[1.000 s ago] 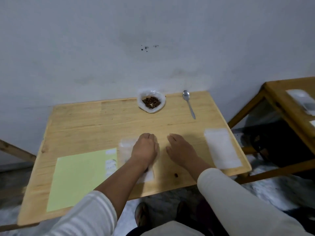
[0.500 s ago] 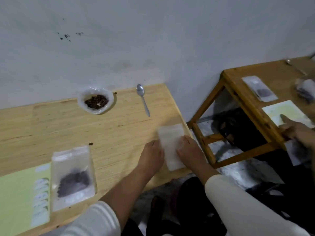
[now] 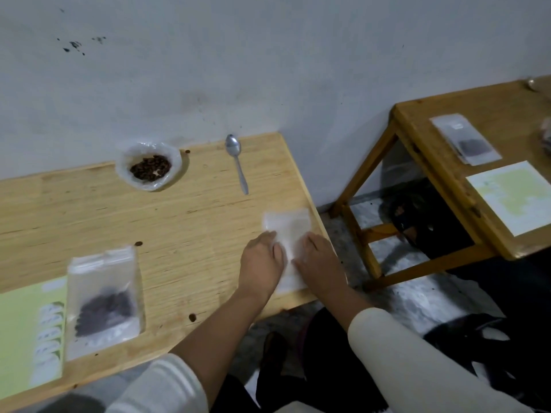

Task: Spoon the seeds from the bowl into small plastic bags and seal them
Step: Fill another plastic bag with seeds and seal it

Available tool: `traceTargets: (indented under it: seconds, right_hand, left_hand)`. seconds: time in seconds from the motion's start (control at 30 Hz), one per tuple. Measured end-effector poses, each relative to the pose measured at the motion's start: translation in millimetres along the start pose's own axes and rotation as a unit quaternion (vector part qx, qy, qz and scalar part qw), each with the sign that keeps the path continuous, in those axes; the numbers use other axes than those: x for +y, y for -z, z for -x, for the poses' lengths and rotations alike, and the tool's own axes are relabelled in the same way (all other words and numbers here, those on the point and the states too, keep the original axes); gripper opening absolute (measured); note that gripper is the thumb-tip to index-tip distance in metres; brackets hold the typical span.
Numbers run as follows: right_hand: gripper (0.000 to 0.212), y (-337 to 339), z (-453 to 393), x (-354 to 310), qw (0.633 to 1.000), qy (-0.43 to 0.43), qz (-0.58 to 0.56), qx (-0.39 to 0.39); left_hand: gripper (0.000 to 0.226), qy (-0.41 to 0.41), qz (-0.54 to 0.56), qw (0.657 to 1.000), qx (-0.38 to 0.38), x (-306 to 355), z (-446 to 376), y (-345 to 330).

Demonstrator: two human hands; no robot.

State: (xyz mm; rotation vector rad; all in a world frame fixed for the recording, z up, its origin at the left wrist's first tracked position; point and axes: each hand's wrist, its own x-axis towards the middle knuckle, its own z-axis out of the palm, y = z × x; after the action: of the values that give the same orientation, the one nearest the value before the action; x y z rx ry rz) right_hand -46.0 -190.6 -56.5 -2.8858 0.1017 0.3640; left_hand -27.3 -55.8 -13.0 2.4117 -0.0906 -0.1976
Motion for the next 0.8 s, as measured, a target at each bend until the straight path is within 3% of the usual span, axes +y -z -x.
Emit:
traceTargets:
  seconds: [0.1, 0.23, 0.5, 0.67, 0.8]
  right_hand:
    - [0.059, 10, 7, -5, 0.999, -0.013, -0.036, 0.021]
    - [0.062, 18, 11, -5, 0.998, 0.007, -0.058, 0.024]
    - [0.060, 16, 10, -1, 0.996, 0.007, -0.078, 0.041]
    - [0.062, 17, 3, 3, 0.993, -0.016, -0.114, 0.019]
    - [0.064, 36, -3, 6, 0.963, -0.056, -0.253, 0.074]
  left_hand:
    - [0.040, 0.026, 0.008, 1.000, -0.012, 3, -4, -4]
    - [0.040, 0.054, -0.006, 0.999, -0.006, 0, -15, -8]
    - [0.026, 0.036, 0.020, 0.998, 0.054, -9, -16, -14]
    - [0.013, 0.054, 0.142, 0.986, 0.070, -2, -19, -5]
    - [0.017, 0.066, 0.205, 0.975, 0.052, 3, -19, 10]
